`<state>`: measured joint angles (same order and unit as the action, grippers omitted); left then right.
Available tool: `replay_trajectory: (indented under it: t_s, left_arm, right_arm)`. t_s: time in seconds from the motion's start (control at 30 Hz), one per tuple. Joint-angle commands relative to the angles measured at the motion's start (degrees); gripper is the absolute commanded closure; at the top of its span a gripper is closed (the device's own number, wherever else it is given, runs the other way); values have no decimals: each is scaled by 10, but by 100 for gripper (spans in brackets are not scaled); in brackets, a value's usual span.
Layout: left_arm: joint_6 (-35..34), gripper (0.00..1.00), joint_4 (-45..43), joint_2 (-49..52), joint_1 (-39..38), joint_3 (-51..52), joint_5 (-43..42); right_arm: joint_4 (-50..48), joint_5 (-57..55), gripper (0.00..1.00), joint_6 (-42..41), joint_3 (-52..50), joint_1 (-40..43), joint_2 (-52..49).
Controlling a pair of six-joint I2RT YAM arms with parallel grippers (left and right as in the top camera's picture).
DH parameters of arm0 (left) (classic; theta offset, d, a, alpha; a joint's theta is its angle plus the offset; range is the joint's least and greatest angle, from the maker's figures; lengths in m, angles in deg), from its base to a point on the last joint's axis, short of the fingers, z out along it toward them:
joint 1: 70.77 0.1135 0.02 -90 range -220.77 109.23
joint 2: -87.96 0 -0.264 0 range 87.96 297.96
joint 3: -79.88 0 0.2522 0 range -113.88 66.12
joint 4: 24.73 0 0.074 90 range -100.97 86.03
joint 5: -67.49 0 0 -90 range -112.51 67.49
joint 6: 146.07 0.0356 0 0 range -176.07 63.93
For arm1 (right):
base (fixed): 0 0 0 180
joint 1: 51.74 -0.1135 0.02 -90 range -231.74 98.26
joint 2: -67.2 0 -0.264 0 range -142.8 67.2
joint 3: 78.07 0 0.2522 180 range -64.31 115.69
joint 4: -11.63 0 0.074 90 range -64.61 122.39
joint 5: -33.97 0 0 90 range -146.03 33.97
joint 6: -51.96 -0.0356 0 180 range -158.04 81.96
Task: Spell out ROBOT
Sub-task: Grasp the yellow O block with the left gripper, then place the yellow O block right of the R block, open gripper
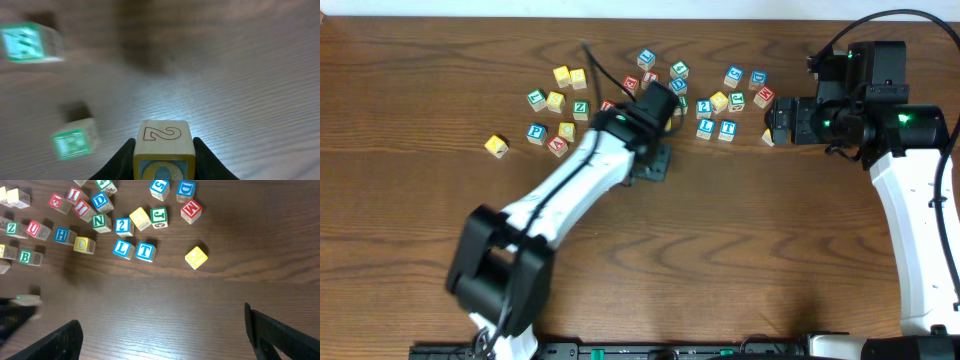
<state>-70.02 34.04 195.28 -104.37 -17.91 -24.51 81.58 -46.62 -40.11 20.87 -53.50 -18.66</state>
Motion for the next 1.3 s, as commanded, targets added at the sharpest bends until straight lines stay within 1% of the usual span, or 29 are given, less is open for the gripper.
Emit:
replay_trajectory:
  t_s: [0.0,0.2,0.37,0.53,0.6,0.73,0.8,0.83,0.9,1.0,1.13,1.27]
  left_arm:
    - [-54,71,6,47,-1,-2,32]
    - [-93,71,7,94,24,6,31]
    - [-115,71,9,99,46,7,29]
    - [-111,72,0,99,63,30,29]
    - [-88,72,-8,99,63,39,9]
    - [-88,71,-14,99,62,40,7]
    - [-89,53,-14,99,62,40,7]
    - [-88,49,-14,99,62,38,5]
    - [-86,49,-2,96,62,22,3]
    - [-71,49,10,68,62,-5,1]
    - [-38,49,9,-14,63,-49,1]
    - [-37,49,21,-70,75,-82,1]
  right_arm:
    - [6,2,1,4,8,-6,-3]
    - [8,2,1,4,8,-6,-3]
    - [9,2,1,4,8,-6,-3]
    - [11,2,1,4,8,-6,-3]
    - [10,2,1,4,8,-6,-3]
    - [11,2,1,4,8,-6,-3]
    - [10,2,1,4,8,-6,-3]
    - [10,2,1,4,8,-6,-3]
    - [9,2,1,4,8,-6,-3]
    - [5,2,1,4,8,-6,-3]
    - [-3,9,1,4,8,-6,-3]
    - [-1,17,1,4,8,-6,-3]
